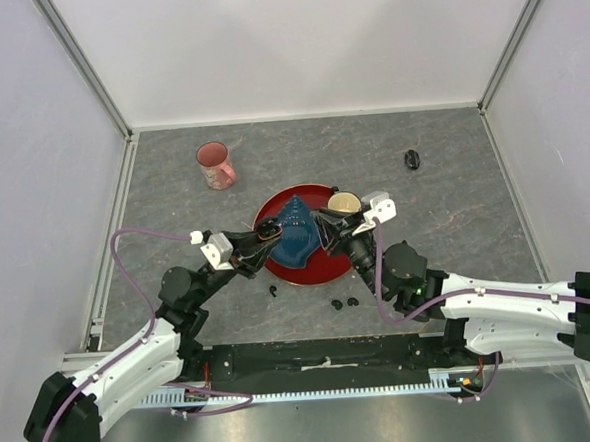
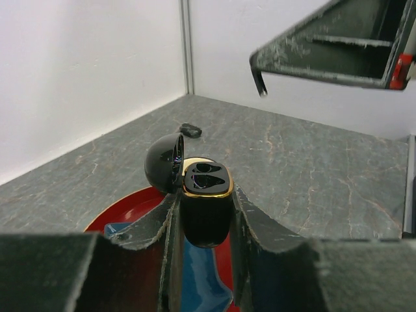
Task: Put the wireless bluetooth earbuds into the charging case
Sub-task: Place the earbud in the charging case.
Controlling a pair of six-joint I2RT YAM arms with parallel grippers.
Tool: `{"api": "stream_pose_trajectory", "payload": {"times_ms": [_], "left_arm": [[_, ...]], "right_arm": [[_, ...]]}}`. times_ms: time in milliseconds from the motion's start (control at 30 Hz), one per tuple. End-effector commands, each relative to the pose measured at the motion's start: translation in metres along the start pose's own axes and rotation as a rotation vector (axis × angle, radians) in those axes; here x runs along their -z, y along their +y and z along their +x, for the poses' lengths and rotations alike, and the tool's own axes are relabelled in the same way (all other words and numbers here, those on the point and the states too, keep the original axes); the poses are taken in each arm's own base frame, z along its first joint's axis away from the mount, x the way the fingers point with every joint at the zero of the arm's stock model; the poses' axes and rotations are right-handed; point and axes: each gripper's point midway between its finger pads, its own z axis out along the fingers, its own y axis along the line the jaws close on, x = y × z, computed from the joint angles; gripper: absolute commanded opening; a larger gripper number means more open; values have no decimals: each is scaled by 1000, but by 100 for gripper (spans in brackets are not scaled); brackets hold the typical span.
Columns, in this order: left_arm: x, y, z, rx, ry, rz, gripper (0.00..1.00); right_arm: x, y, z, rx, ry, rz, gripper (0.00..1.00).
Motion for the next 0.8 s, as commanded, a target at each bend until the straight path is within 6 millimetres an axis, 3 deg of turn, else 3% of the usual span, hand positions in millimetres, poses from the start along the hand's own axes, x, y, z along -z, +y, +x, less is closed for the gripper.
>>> {"api": "stream_pose_trajectory", "payload": {"times_ms": [0,200,433,767], "left_arm": [[-9,-15,-33,-22,-98,91,2],[-10,-21,-34,-34,-111,128,2],[-9,-23,-37,-43,-124,145,2],[-7,-27,-43,-55,-142,159,2]], "right_arm": [[2,32,-46,-30,-162,-172,0],[2,66,-50,-17,-162,-331,0],[-1,96,-32,-14,-108,-454,0],[-6,98,-17,15,-87,-458,0]]}}
